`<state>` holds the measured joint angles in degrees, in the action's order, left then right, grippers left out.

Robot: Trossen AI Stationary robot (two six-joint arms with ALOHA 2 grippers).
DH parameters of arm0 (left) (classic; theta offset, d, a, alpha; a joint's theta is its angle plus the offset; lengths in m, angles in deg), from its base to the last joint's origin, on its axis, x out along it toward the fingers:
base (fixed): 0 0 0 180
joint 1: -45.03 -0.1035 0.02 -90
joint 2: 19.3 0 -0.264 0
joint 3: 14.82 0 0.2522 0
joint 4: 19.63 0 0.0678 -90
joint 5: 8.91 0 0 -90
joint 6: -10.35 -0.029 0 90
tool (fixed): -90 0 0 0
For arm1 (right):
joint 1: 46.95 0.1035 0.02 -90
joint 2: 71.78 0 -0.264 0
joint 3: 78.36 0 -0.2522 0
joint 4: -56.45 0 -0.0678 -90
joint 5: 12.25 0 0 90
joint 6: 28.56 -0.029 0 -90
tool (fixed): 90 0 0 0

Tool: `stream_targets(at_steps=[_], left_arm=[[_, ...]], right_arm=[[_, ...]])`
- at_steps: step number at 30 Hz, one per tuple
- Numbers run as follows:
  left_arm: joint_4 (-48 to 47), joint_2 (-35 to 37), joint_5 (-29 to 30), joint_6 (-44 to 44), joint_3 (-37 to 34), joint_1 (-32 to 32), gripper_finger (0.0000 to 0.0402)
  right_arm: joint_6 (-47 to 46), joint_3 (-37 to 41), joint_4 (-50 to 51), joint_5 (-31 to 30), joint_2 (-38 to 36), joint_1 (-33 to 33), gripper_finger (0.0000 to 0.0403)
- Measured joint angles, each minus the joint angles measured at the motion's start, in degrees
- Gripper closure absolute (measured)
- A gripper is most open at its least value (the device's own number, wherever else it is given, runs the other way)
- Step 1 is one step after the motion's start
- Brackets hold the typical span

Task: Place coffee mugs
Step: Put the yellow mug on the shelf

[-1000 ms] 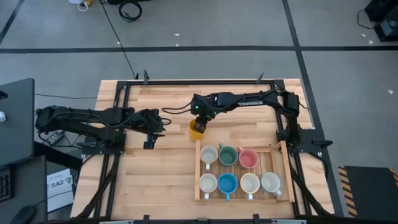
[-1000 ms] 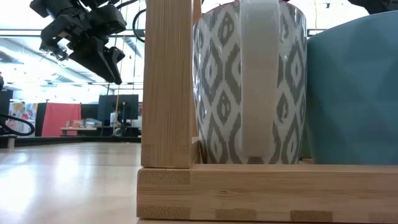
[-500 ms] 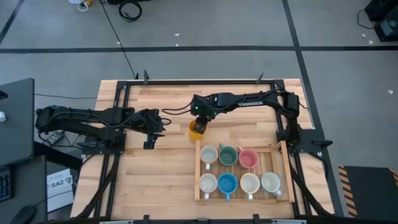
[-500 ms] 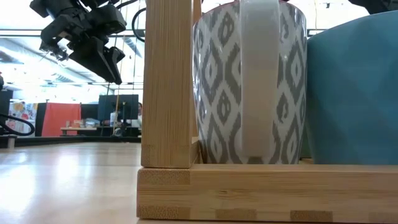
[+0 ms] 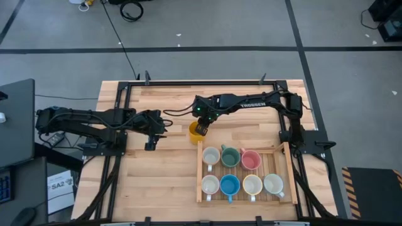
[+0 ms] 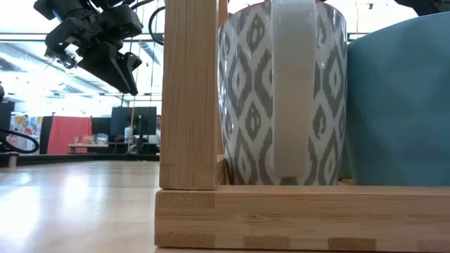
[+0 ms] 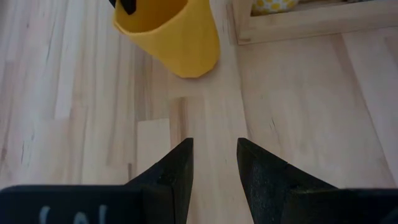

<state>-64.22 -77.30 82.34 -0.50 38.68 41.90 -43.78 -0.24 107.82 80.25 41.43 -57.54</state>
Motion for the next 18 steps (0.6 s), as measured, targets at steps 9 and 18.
stream_targets(at_steps=[9, 18], left_arm=[[0.00, 0.00, 0.01, -0.30, 0.01, 0.00, 0.0271], [0.00, 0.00, 0.01, -0.30, -0.01, 0.00, 0.0271]], right_arm=[[0.02, -0.07, -0.07, 1.11, -0.07, 0.00, 0.0371], [0.02, -0.07, -0.07, 1.10, -0.09, 0.00, 0.0380]])
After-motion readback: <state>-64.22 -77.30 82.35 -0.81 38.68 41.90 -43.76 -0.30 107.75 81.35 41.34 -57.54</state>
